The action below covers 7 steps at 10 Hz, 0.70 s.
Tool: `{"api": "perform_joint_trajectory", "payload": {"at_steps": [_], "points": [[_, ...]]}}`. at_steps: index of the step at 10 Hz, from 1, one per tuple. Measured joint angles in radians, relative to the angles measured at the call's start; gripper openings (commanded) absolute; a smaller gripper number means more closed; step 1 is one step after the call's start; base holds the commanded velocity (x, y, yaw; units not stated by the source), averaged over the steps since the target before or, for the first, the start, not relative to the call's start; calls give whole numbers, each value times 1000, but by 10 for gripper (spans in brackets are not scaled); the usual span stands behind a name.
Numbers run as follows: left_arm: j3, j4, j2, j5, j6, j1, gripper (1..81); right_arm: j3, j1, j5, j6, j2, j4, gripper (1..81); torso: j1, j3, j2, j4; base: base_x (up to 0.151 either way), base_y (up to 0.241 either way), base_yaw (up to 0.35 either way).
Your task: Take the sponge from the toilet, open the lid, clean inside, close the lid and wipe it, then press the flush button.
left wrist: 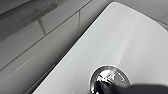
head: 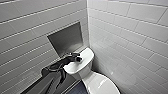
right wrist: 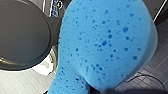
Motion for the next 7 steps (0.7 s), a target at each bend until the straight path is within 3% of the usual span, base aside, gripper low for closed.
{"api": "perform_joint_trajectory", "payload": {"at_steps": [7], "points": [[0,0,1,6,-1,-12,10,-17,3,17,0,31,0,10,0,-15,0,0,0,0,0]]}}
